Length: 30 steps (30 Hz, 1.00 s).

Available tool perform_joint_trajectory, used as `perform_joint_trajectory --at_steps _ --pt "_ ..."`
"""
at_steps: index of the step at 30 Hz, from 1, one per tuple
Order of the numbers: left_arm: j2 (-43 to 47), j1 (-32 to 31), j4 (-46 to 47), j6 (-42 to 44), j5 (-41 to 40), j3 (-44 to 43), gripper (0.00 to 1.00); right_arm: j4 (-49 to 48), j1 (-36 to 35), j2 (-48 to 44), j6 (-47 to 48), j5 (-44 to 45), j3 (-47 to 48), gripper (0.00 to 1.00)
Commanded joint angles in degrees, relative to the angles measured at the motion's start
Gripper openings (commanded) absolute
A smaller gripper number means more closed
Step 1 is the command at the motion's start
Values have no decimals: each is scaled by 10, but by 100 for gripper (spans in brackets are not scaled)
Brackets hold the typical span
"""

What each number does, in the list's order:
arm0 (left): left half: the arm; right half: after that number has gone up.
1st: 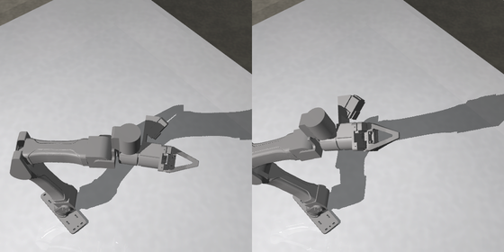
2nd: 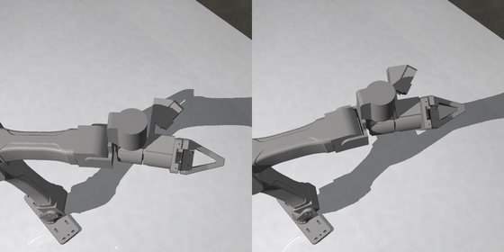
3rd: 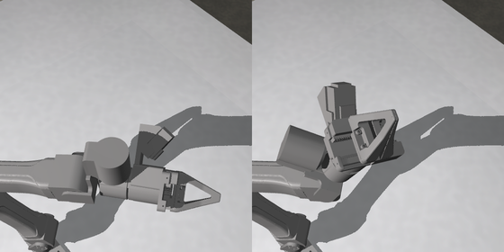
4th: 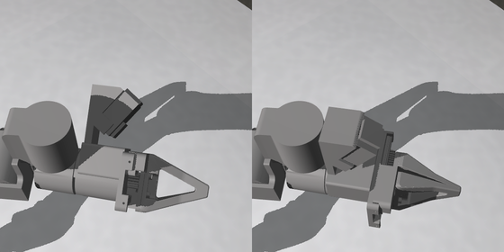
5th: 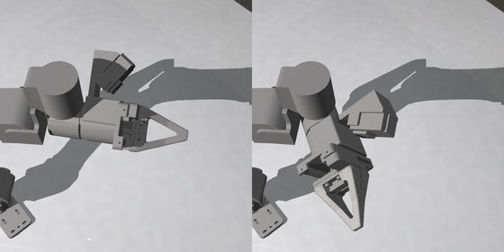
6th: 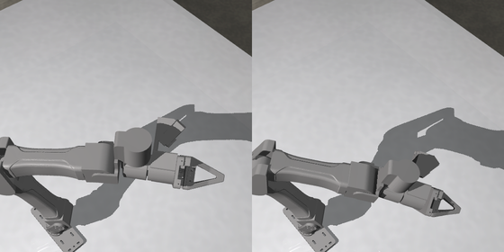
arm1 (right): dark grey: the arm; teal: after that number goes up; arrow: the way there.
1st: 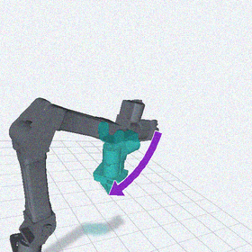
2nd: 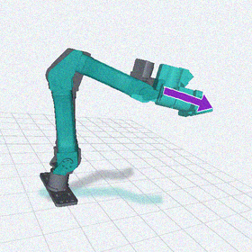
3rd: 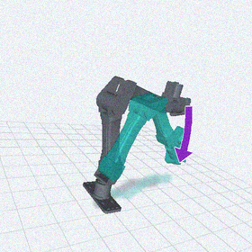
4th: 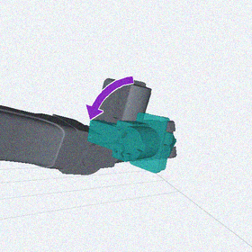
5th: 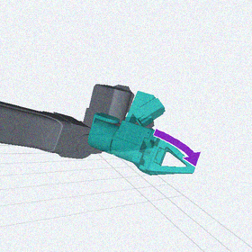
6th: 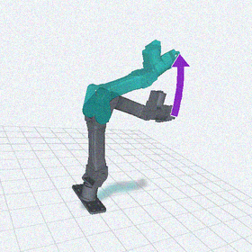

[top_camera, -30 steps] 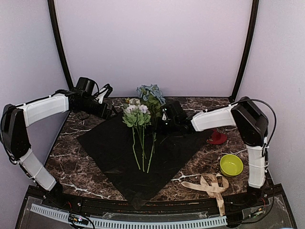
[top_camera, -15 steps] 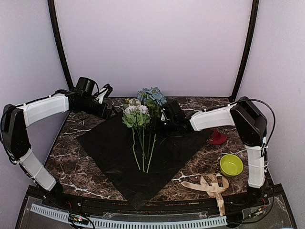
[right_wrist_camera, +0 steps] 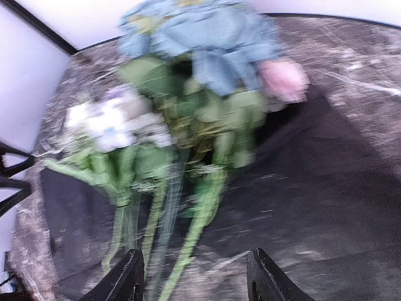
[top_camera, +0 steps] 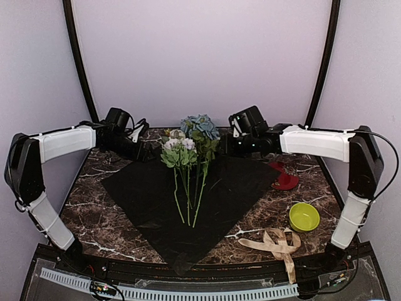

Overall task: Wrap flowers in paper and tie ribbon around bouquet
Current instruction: Move the flattened wrapping paper to the center of the board.

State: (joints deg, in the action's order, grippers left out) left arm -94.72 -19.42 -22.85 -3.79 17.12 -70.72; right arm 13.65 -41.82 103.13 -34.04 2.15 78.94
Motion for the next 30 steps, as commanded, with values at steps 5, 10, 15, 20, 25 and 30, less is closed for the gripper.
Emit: perform_joint_trajectory --at_steps 5,10,15,20,25,30 --pt "-24 -3 29 -89 -17 83 74 117 50 73 119 63 -6 54" --pt "-51 -4 76 -113 -13 102 73 108 65 122 124 76 3 51" --pt "-103 -3 90 -122 -22 100 73 84 94 155 116 31 5 50" --pt "-138 0 105 -123 -45 84 73 61 130 164 102 24 -1 49" --pt "-165 10 110 -118 -56 49 73 42 163 192 116 6 22 46" --pt "-137 12 125 -97 -67 42 72 69 181 221 141 16 86 45"
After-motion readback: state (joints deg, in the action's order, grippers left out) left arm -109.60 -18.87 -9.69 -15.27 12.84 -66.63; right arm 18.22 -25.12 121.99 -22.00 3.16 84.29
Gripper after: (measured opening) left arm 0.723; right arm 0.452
